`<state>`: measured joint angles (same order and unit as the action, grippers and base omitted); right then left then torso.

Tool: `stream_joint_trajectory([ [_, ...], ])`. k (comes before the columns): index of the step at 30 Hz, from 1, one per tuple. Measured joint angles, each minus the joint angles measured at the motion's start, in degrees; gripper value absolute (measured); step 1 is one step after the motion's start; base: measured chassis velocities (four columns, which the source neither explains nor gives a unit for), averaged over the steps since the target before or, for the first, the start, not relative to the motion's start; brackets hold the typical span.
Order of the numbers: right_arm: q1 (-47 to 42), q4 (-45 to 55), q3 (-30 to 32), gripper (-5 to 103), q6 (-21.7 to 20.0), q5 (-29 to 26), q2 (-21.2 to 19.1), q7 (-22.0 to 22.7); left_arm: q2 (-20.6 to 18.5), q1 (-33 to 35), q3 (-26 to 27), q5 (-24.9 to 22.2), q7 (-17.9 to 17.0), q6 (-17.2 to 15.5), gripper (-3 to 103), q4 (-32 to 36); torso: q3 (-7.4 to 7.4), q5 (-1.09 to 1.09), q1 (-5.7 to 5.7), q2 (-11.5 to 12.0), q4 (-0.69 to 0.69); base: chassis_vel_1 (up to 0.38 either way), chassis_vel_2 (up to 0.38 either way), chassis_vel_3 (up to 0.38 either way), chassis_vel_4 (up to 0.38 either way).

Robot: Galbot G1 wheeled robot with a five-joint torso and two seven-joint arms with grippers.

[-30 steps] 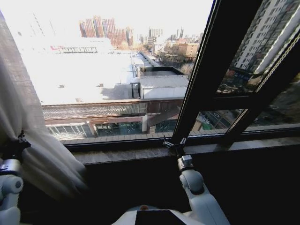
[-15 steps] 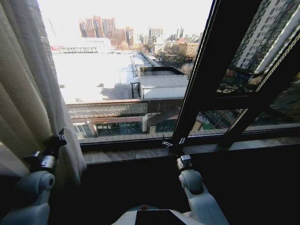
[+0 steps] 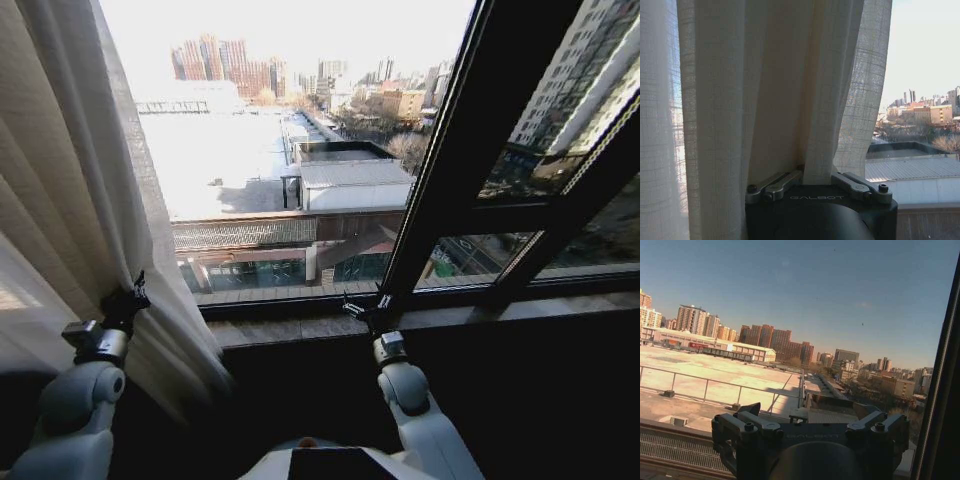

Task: Open the curtains by pulling them apart, changing their state from closed to fully open.

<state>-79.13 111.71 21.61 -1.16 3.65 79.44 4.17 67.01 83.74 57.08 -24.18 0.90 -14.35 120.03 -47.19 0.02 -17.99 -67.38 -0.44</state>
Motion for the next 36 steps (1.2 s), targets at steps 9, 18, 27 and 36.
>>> stream_joint_trajectory([
  [9, -0.09, 0.08, 0.41, 100, 0.85, -0.45, -0.31, 0.05, 0.23, 0.17, 0.01, 0.05, -0.11, 0.03, 0, 0.48, 0.00, 0.00, 0.00, 0.00, 0.01, 0.166, 0.176, -0.177, -0.180],
  [18, -0.14, 0.13, 0.73, 100, 0.95, -0.57, -0.50, 0.11, 0.26, -0.04, -0.08, 0.08, -1.45, -0.20, 0, 0.53, 0.00, 0.01, 0.00, 0.00, -0.01, 0.007, 0.011, -0.004, -0.006],
  [27, 0.00, 0.05, 0.31, 100, 0.99, -0.52, -0.34, 0.02, -0.27, -4.51, 1.91, -0.34, -15.73, -4.07, 0, -2.56, 0.00, -0.01, 0.01, 0.00, 0.00, 0.000, 0.000, 0.000, 0.000],
  [36, 0.40, -0.13, 0.28, 100, 0.99, -0.44, -0.41, -0.10, 2.66, -8.76, 7.96, -0.18, -17.48, -4.90, 0, -6.45, 0.00, -0.01, 0.00, 0.00, 0.00, 0.000, 0.000, 0.000, 0.000],
])
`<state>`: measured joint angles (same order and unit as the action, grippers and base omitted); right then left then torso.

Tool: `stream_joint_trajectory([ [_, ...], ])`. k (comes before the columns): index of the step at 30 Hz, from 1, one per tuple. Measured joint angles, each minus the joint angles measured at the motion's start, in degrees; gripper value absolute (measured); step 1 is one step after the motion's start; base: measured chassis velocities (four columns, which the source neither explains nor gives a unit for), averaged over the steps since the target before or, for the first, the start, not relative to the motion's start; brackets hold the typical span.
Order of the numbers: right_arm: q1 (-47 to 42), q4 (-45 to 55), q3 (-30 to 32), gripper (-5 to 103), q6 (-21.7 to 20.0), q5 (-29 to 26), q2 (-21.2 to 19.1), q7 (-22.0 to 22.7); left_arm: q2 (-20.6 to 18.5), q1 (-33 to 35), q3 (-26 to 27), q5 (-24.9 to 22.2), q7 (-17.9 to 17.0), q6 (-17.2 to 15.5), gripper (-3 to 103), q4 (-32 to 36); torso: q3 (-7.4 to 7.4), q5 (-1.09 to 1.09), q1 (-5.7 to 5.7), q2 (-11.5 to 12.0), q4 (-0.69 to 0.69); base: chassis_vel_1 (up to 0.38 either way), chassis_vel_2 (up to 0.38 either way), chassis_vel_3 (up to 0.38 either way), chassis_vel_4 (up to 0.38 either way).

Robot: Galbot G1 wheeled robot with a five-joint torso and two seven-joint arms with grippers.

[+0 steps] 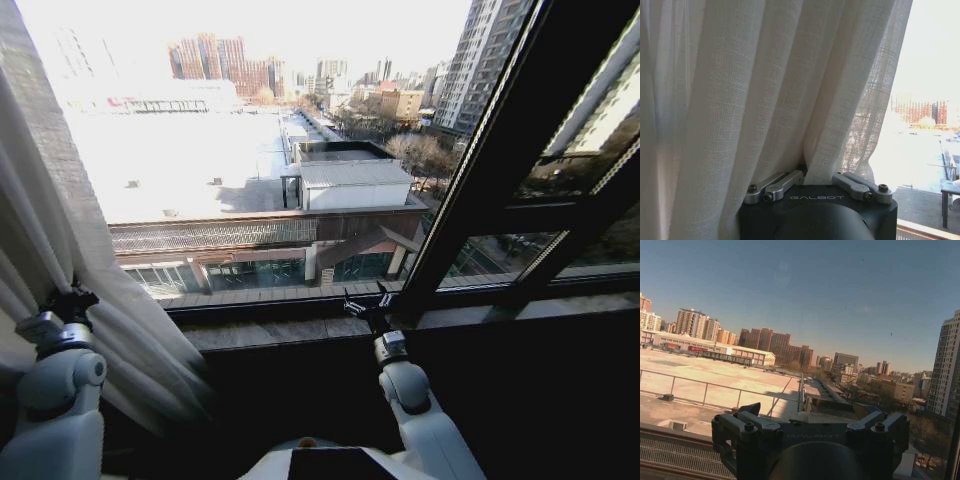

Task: Open the curtains by pulling them apart, changing their state from closed to fully open.

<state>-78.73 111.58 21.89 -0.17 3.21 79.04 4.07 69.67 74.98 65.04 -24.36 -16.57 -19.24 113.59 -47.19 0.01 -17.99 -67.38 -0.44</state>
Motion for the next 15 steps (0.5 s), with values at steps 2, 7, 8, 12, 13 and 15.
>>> stream_joint_trajectory([
  [2, 0.12, -0.13, -0.09, 100, 0.00, 0.04, 0.03, -0.01, 2.01, -1.75, 0.98, 0.59, -2.17, -0.50, 0, -0.28, 0.00, 0.00, 0.00, 0.00, 0.01, 0.000, 0.000, 0.000, 0.000],
  [7, 0.14, -0.31, -0.44, 100, -0.02, 0.09, 0.32, -0.03, 5.53, -4.25, 1.51, 4.02, -6.55, -0.92, 0, -1.30, 0.00, 0.01, 0.00, 0.00, -0.01, 0.000, 0.000, 0.000, 0.000],
  [8, 0.07, -0.32, -0.43, 100, -0.03, 0.09, 0.33, -0.03, 5.90, -4.67, 1.51, 4.67, -8.72, -1.05, 0, -1.90, 0.00, 0.02, 0.00, 0.00, -0.01, 0.000, 0.000, 0.000, 0.000],
  [12, -0.09, -0.63, -0.17, 100, -0.04, 0.04, 0.22, -0.03, 6.13, -5.57, 1.55, 6.07, -15.16, -1.24, 0, -3.85, 0.00, 0.03, 0.00, 0.00, -0.02, 0.000, 0.000, 0.000, 0.000],
  [13, -0.09, -0.63, -0.17, 100, -0.04, 0.04, 0.22, -0.03, 6.13, -5.57, 1.55, 6.07, -15.16, -1.24, 0, -3.85, 0.00, 0.03, 0.00, 0.00, -0.02, 0.000, 0.000, 0.000, 0.000],
  [15, 0.06, -0.87, -0.09, 100, -0.04, 0.01, 0.28, -0.04, 5.87, -5.61, 1.56, 6.65, -19.05, -1.34, 0, -4.87, 0.00, 0.04, 0.01, 0.00, 0.00, 0.000, 0.000, 0.000, 0.000],
])
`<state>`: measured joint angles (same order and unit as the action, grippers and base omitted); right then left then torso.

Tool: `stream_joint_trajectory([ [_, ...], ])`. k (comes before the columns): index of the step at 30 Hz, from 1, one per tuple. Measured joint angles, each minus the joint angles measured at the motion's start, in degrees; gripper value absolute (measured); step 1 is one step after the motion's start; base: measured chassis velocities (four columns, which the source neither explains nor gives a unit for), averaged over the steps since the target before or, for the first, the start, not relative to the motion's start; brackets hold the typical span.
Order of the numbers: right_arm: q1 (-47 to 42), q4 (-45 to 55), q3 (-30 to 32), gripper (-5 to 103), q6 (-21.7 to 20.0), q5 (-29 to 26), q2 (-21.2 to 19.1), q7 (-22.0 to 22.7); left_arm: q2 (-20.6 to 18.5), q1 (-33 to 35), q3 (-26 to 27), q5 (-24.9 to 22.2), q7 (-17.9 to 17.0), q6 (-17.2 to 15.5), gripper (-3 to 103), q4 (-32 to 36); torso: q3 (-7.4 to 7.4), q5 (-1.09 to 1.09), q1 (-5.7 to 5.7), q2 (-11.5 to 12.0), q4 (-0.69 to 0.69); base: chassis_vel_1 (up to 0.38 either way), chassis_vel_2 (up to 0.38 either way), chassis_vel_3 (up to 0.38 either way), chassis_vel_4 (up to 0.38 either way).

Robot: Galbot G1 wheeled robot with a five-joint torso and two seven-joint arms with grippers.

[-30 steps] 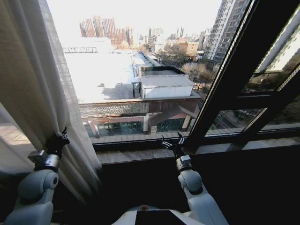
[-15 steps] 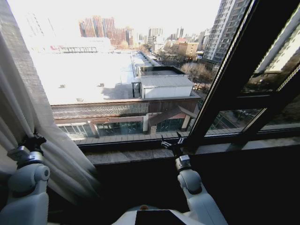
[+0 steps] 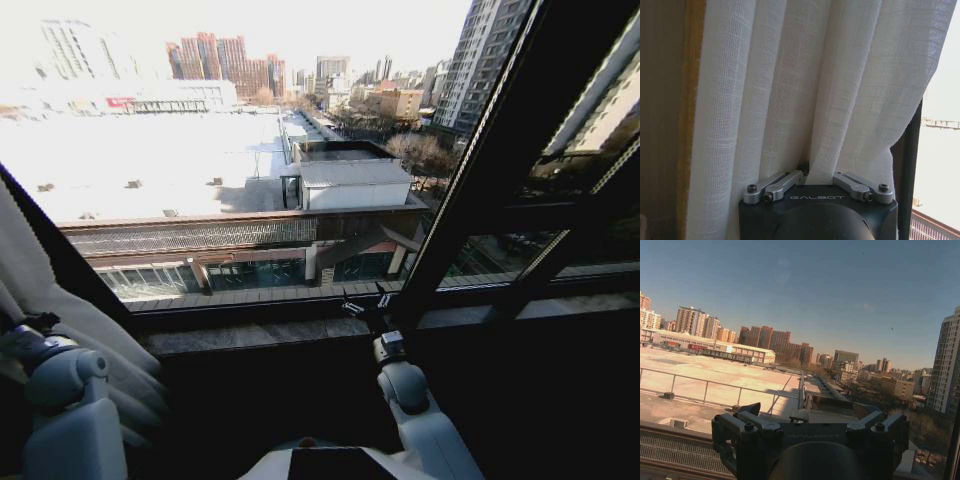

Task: Open the curtains by pulling them apart, changing their state from closed to fully open.

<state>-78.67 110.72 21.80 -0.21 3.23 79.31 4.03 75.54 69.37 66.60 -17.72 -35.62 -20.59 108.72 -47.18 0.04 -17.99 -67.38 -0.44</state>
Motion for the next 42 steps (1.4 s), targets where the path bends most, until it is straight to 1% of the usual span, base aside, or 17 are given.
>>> stream_joint_trajectory([
  [1, 0.00, 0.00, 0.00, 100, 0.00, 0.00, 0.00, 0.00, 0.00, 0.00, 0.00, 0.00, 0.00, 0.00, 0, 0.00, 0.00, 0.00, 0.00, 0.00, 0.00, 0.000, 0.000, 0.000, 0.000],
  [3, 0.21, -0.05, -0.27, 100, -0.04, 0.00, 0.32, -0.02, -0.24, -0.14, -0.51, 0.26, -3.26, -0.64, -2, -0.38, 0.00, 0.00, 0.00, 0.00, 0.01, 0.000, 0.000, 0.000, 0.000],
  [5, 0.26, -0.12, -0.46, 100, -0.05, 0.03, 0.55, -0.05, -0.26, -0.20, -1.00, 0.42, -4.54, -1.19, 7, -0.58, -0.01, -0.13, 0.00, 0.01, 0.03, 0.000, 0.000, 0.000, 0.000],
  [6, 0.26, -0.12, -0.46, 100, -0.05, 0.03, 0.55, -0.05, -0.26, -0.20, -1.00, 0.42, -4.54, -1.19, 7, -0.58, -0.01, -0.13, 0.00, 0.01, 0.03, 0.000, 0.000, 0.000, 0.000],
  [10, 0.23, -0.20, -0.56, 100, -0.06, 0.09, 0.87, -0.08, -0.31, 0.39, -2.17, 1.07, -3.54, -0.19, 23, 0.10, 0.00, -0.05, -0.01, 0.00, 0.01, 0.000, 0.000, 0.000, 0.000],
  [12, 0.21, -0.20, -0.53, 100, -0.08, 0.09, 0.81, -0.08, 0.23, 1.87, -2.53, 2.61, 3.45, 1.10, 29, 1.78, 0.00, -0.03, 0.00, 0.00, 0.00, 0.000, 0.000, 0.000, 0.000],
  [13, 0.21, -0.20, -0.53, 100, -0.08, 0.09, 0.81, -0.08, 0.23, 1.87, -2.53, 2.61, 3.45, 1.10, 29, 1.78, 0.00, -0.03, 0.00, 0.00, 0.00, 0.000, 0.000, 0.000, 0.000],
  [14, 0.23, -0.20, -0.48, 100, -0.09, 0.09, 0.79, -0.08, 0.65, 2.60, -2.49, 3.65, 7.41, 1.33, 34, 2.60, 0.00, -0.03, 0.00, 0.00, 0.00, 0.000, 0.000, 0.000, 0.000],
  [15, 0.26, -0.20, -0.38, 100, -0.10, 0.09, 0.78, -0.08, 1.57, 4.35, -2.24, 4.86, 15.52, 1.17, 40, 4.90, 0.00, -0.06, 0.00, 0.01, 0.00, 0.000, 0.000, 0.000, 0.000],
  [16, 0.26, -0.20, -0.36, 100, -0.12, 0.09, 0.79, -0.08, 1.82, 5.17, -2.29, 4.95, 18.76, 1.04, 45, 6.08, 0.00, -0.05, 0.00, 0.00, 0.01, 0.000, 0.000, 0.000, 0.000],
  [17, 0.27, -0.21, -0.36, 100, -0.16, 0.08, 0.82, -0.08, 2.11, 6.65, -2.80, 4.91, 24.55, 0.91, 51, 8.30, 0.00, -0.02, 0.00, 0.00, 0.02, 0.000, 0.000, 0.000, 0.000],
  [18, 0.27, -0.21, -0.36, 100, -0.16, 0.08, 0.82, -0.08, 2.11, 6.65, -2.80, 4.91, 24.55, 0.91, 51, 8.30, 0.00, -0.02, 0.00, 0.00, 0.02, 0.000, 0.000, 0.000, 0.000],
  [19, 0.28, -0.23, -0.34, 100, -0.18, 0.08, 0.88, -0.08, 2.19, 7.95, -3.86, 4.81, 30.19, 0.97, 56, 10.39, 0.00, -0.02, 0.00, 0.00, 0.00, 0.000, 0.000, 0.000, 0.000],
  [20, 0.27, -0.24, -0.32, 100, -0.19, 0.07, 0.91, -0.08, 2.14, 8.47, -4.47, 4.78, 32.69, 1.23, 56, 11.25, 0.00, -0.02, 0.00, 0.00, 0.00, 0.000, 0.000, 0.000, 0.000],
  [22, 0.27, -0.25, -0.27, 100, -0.26, 0.04, 0.92, -0.08, 1.50, 9.10, -6.43, 4.74, 36.06, 1.34, 67, 12.85, 0.00, -0.02, 0.00, 0.00, 0.00, 0.000, 0.000, 0.000, 0.000],
  [31, 0.88, 0.43, 0.85, 100, -2.83, -2.71, 0.67, 0.00, 2.45, 10.38, -11.02, 5.96, 38.55, -1.33, 97, 16.60, 0.00, -0.02, 0.00, 0.00, -0.01, 0.000, 0.000, 0.000, 0.000],
  [42, 1.28, 1.91, 1.35, 100, -9.30, -4.15, -0.05, 0.31, 4.05, 11.44, -12.06, 10.57, 39.28, 1.64, 100, 15.57, 0.00, -0.03, 0.00, 0.00, 0.00, 0.000, 0.000, 0.000, 0.000],
])
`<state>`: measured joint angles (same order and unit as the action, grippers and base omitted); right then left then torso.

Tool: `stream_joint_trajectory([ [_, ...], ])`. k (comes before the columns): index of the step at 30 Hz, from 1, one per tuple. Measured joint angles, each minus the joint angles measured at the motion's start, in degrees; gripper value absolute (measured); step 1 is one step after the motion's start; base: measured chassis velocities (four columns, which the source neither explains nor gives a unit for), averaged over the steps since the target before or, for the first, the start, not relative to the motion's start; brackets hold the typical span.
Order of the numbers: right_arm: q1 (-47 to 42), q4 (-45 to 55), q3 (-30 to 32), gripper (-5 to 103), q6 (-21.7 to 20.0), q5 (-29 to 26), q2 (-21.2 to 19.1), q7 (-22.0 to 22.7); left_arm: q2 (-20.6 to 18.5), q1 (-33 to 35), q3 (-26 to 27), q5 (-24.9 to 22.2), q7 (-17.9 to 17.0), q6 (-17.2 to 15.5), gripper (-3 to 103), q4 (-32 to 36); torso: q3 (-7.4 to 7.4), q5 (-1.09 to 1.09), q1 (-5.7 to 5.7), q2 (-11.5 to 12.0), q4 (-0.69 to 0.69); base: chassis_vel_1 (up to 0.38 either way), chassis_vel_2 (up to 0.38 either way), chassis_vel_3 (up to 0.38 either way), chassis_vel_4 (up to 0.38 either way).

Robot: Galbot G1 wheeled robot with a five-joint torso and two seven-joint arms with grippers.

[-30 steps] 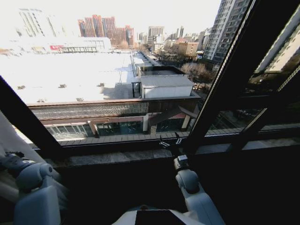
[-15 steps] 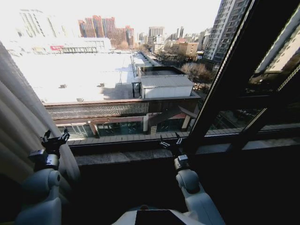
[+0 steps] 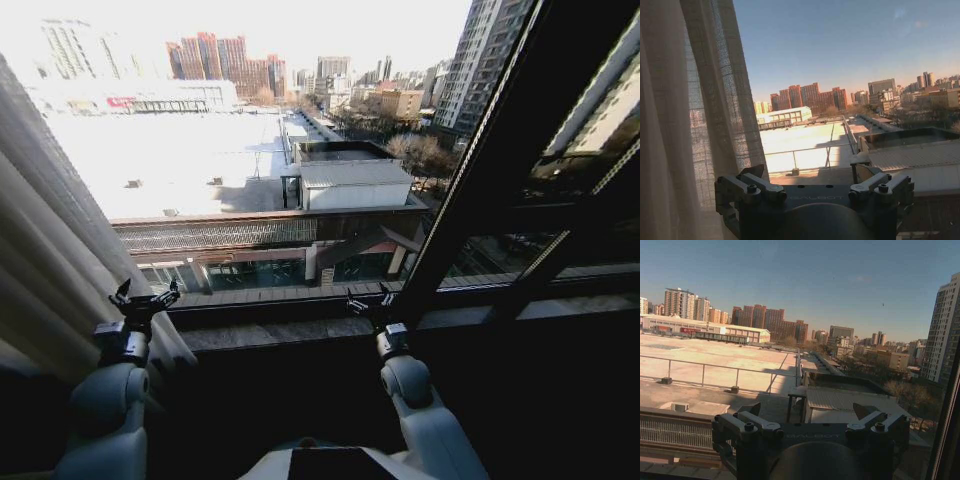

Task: Open the curtains by pulling them apart, changing their state from closed to fully open.

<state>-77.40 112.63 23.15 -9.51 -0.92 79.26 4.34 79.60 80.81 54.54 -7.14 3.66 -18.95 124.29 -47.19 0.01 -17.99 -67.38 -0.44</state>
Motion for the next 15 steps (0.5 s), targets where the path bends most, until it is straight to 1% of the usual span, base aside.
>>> stream_joint_trajectory([
  [7, 0.08, 0.29, 0.31, 100, -0.91, -0.43, -0.02, 0.16, 0.92, 0.30, -0.08, 0.61, -0.25, 0.79, 100, -0.58, 0.00, 0.00, 0.00, 0.00, 0.00, -0.016, -0.013, 0.016, 0.016],
  [11, 0.10, 0.20, 0.77, 100, -0.92, -0.63, -0.09, 0.18, 0.96, 0.76, 0.15, 0.63, -0.30, 1.14, 100, -0.45, 0.00, -0.01, 0.00, 0.00, 0.00, -0.098, -0.082, 0.109, 0.089],
  [15, 0.26, 0.22, 1.01, 100, -0.93, -0.96, -0.46, 0.18, 1.25, 1.01, 0.26, 0.62, -0.36, 1.94, 100, -0.49, 0.00, 0.00, 0.00, 0.00, 0.01, -0.167, -0.167, 0.180, 0.176],
])
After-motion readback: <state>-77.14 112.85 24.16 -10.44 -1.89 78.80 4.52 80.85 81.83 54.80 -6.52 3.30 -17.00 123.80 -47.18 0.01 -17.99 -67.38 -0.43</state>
